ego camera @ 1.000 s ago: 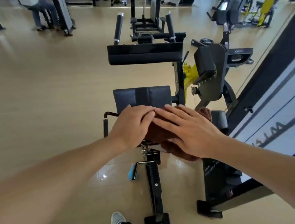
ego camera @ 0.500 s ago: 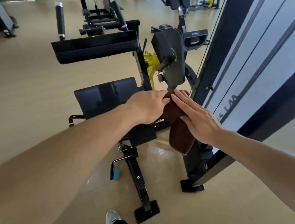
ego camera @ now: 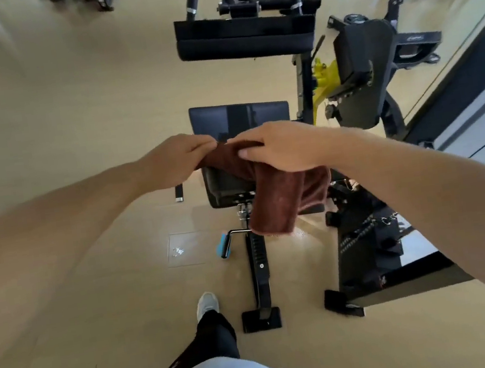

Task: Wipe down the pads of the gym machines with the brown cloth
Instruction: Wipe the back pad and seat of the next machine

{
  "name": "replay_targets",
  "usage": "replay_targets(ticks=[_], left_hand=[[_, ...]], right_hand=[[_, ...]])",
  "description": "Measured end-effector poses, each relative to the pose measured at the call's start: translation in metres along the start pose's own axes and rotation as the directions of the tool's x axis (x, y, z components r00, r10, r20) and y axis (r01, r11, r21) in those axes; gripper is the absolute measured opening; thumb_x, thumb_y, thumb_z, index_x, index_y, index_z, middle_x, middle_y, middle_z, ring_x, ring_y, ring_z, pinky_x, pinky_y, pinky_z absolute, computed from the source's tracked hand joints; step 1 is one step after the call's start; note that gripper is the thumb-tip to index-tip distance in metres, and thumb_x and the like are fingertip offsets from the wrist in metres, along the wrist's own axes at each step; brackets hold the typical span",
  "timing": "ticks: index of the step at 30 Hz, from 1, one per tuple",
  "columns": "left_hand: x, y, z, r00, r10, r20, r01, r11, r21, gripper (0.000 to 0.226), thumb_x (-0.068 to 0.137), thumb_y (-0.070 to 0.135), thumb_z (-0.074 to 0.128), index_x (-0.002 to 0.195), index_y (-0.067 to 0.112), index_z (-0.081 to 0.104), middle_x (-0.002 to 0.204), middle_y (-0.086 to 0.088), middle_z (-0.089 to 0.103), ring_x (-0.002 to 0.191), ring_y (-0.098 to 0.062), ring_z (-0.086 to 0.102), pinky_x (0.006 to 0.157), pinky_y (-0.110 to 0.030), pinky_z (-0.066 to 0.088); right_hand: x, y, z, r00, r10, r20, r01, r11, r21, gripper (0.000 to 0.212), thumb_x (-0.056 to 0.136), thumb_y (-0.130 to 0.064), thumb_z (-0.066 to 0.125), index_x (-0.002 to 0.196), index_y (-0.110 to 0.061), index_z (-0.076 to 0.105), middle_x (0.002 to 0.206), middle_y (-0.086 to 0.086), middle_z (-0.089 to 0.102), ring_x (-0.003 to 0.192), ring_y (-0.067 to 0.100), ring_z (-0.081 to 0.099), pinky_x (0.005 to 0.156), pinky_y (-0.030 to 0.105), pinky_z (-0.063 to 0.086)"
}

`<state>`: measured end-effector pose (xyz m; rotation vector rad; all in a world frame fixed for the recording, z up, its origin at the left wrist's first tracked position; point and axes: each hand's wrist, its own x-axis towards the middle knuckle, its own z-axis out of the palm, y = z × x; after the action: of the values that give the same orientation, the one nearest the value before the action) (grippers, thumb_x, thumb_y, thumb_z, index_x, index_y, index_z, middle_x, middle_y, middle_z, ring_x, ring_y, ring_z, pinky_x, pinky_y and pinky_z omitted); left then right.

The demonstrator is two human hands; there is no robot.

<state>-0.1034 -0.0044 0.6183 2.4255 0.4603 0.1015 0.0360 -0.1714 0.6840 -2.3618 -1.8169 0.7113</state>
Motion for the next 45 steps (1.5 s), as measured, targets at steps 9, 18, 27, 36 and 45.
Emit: replay_targets(ticks=[9,18,27,36,45], left_hand=[[0.044,-0.090,0.047,0.988,-0.097,0.124,0.125,0.962,-0.243,0.023,0.102,0.018,0.049,0.108,0.016,0.071,0.098,0.006,0.073,0.087,0.002,0.061,0.078,-0.007,0.041],[0.139,-0.215,0.114,0.814,-0.507,0.283,0.564,0.805,-0.182,0.025,0.095,0.011,0.048,0.106,0.004,0.069,0.106,-0.013,0.068,0.103,-0.030,0.063,0.084,-0.031,0.046],[0.182,-0.266,0.150,0.690,-0.541,0.481,0.716,0.611,-0.338,0.031,0.096,-0.006,0.046,0.112,-0.004,0.072,0.106,-0.013,0.067,0.090,-0.022,0.060,0.077,-0.021,0.043],[0.190,-0.321,0.209,0.497,-0.699,0.514,0.860,0.320,-0.397,0.025,0.097,0.000,0.046,0.108,0.003,0.069,0.116,-0.014,0.066,0.109,-0.031,0.059,0.101,-0.038,0.044],[0.240,-0.317,0.226,0.665,-0.577,0.474,0.746,0.543,-0.386,0.031,0.099,0.012,0.046,0.122,0.016,0.066,0.125,-0.004,0.065,0.117,-0.026,0.059,0.099,-0.024,0.040]], right_hand=[[0.140,0.024,0.028,0.874,0.155,0.460,-0.189,0.982,0.027,0.022,0.103,-0.032,0.050,0.101,-0.020,0.069,0.088,-0.002,0.066,0.084,0.022,0.064,0.083,0.037,0.051],[0.289,0.067,0.119,0.684,0.221,0.695,-0.195,0.974,-0.117,0.071,0.079,-0.074,0.042,0.123,-0.021,0.062,0.134,0.009,0.054,0.128,0.029,0.047,0.109,0.042,0.035],[0.354,0.079,0.188,0.551,0.436,0.711,-0.416,0.883,-0.219,0.074,0.095,-0.037,0.055,0.157,-0.012,0.026,0.167,0.020,0.009,0.152,0.046,0.003,0.122,0.062,0.007],[0.413,0.136,0.244,0.606,0.372,0.703,-0.422,0.900,-0.112,0.066,0.100,-0.033,0.049,0.159,-0.018,0.023,0.167,0.011,0.014,0.154,0.039,0.008,0.123,0.058,0.010],[0.426,0.265,0.308,0.498,0.483,0.720,-0.603,0.790,-0.112,0.049,0.098,-0.043,0.042,0.144,-0.030,0.053,0.156,0.004,0.045,0.143,0.033,0.041,0.118,0.054,0.030]])
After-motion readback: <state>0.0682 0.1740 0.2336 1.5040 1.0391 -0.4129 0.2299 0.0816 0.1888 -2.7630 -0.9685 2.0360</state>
